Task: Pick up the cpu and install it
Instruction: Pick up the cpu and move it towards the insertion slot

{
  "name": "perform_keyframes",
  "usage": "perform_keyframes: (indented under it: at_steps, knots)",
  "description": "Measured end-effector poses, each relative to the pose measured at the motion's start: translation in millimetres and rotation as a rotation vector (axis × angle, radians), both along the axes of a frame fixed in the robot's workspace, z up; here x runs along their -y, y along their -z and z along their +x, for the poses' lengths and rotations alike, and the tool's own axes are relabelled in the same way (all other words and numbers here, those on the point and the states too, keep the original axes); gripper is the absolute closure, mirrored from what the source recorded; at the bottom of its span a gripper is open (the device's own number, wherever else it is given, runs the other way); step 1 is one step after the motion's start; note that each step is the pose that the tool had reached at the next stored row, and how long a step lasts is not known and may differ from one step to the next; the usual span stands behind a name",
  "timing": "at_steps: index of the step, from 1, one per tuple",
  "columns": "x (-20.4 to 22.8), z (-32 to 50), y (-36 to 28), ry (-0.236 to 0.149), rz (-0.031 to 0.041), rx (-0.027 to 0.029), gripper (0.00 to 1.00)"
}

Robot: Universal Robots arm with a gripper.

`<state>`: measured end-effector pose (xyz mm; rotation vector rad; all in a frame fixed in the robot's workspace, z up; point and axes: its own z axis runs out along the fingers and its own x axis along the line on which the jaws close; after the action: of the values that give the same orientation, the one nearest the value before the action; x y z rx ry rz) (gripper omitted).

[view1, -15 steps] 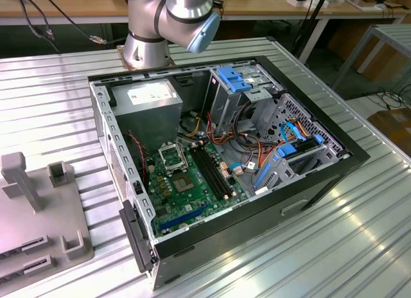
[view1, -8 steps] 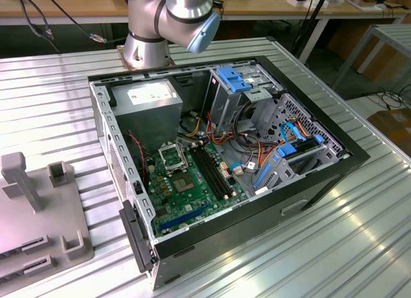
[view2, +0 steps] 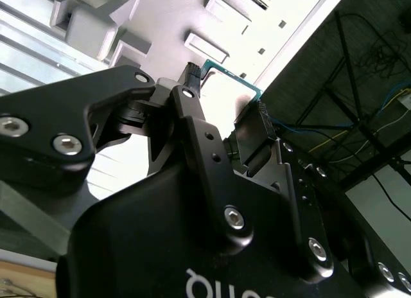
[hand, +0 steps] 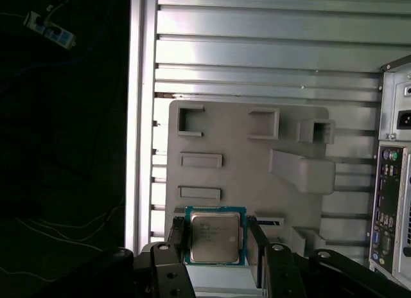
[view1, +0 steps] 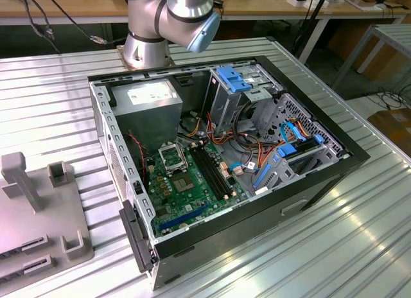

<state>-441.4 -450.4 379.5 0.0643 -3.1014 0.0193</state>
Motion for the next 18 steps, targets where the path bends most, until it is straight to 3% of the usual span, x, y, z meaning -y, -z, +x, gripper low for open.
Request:
perform_keyframes:
  at_steps: [18]
  knots:
    - [0.0,3.6,-0.1,0.000,0.0000,0.0000,0.53]
